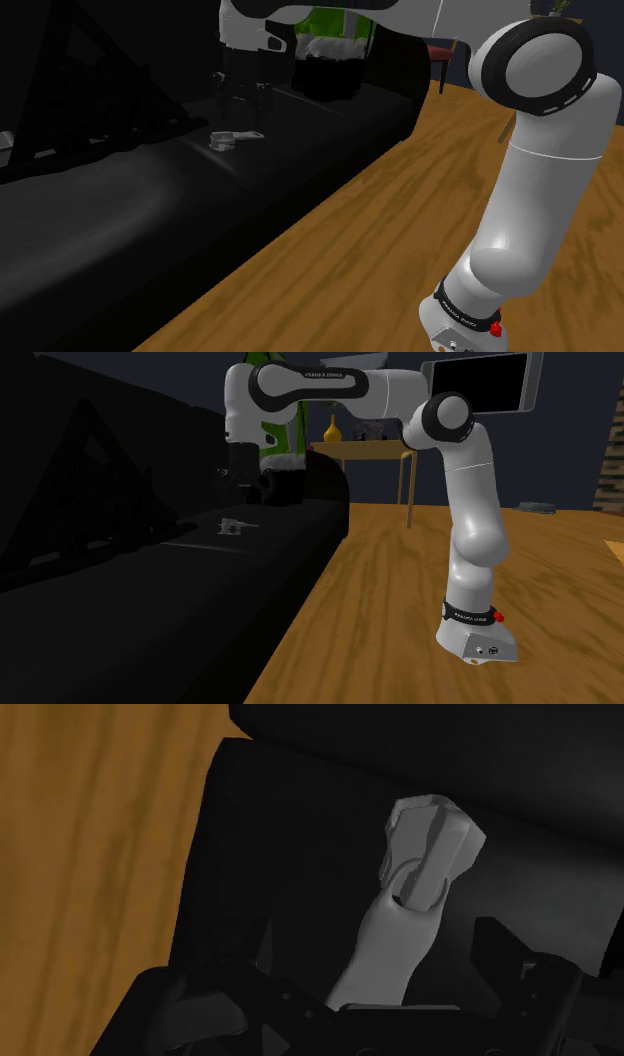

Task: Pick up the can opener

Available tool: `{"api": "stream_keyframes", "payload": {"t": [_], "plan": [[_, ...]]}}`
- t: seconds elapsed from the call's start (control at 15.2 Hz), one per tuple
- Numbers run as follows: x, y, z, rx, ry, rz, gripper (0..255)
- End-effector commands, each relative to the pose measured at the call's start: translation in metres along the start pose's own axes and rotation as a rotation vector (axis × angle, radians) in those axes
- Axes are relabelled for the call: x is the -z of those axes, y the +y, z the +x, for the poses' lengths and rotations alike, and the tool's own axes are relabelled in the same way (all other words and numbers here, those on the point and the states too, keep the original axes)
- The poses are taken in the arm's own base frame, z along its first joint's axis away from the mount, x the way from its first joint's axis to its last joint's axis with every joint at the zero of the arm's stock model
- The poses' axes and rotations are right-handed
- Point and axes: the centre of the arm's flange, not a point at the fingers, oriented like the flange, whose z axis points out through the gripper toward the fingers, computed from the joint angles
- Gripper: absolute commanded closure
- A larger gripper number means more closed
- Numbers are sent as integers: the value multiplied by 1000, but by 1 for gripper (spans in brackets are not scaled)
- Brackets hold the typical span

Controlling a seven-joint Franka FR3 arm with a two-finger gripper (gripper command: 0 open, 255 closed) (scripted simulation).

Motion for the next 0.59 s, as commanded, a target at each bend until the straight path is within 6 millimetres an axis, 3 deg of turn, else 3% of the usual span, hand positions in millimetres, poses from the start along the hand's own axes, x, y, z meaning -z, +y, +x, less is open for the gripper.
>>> {"api": "stream_keyframes", "payload": {"t": [0.0,0.53], "plan": [[-4,-20,11,-78,-2,3,0],[-43,-20,15,-78,-2,3,0]]}}
